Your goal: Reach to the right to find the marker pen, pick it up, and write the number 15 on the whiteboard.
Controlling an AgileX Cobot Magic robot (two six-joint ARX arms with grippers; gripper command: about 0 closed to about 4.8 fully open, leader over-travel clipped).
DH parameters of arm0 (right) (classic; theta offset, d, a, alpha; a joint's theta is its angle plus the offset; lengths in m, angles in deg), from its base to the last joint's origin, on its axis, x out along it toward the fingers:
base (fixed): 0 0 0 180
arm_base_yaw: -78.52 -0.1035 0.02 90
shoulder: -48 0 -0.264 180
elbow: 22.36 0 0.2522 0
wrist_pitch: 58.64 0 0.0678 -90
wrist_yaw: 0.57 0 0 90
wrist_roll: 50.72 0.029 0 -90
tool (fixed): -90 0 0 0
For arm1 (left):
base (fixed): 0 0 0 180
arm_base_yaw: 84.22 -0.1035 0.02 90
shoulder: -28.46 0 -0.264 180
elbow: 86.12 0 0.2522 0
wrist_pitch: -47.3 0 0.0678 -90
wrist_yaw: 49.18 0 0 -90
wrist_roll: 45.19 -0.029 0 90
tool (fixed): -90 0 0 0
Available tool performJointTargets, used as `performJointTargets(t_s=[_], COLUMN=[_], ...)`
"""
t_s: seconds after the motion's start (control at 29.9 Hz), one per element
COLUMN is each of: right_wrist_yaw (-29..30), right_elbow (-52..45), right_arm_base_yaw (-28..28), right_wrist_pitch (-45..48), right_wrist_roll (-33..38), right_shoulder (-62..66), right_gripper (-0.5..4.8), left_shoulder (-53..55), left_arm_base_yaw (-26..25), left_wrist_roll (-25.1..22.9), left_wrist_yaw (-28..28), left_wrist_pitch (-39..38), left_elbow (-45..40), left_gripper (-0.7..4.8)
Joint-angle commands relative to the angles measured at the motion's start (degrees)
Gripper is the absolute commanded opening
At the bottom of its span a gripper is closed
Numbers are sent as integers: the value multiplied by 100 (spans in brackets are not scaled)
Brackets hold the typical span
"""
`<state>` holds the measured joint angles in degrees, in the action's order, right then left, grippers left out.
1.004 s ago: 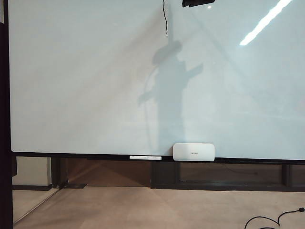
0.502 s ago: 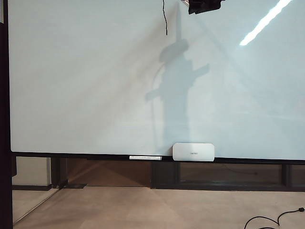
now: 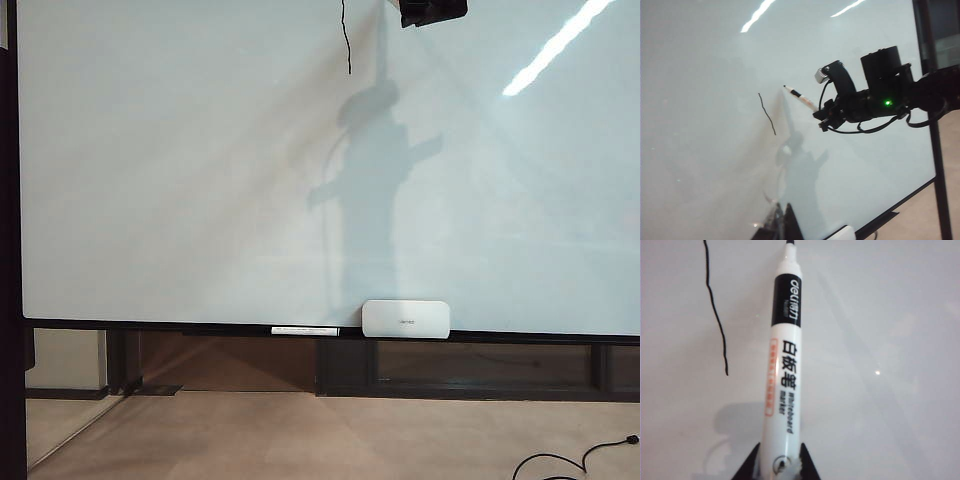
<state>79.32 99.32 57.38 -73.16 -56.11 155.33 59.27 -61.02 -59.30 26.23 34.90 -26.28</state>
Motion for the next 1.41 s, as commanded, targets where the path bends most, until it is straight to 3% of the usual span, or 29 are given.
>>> performJointTargets(t_s=[0.03, 1.41], right_wrist_yaw=[-101, -525], right_elbow=[33, 33], right_arm_base_yaw=[-4, -2], right_wrist_pitch=[109, 94], right_wrist_roll=[77, 85], right_shoulder=[-61, -28], right_gripper=[-2, -2], left_shoulder=[-2, 7], left_arm_base_yaw=[0, 0], left_wrist_roll=[-96, -199], left_wrist_yaw=[44, 44], left_wrist_pitch=[-2, -4], left_elbow=[26, 26], left_gripper=[-5, -5])
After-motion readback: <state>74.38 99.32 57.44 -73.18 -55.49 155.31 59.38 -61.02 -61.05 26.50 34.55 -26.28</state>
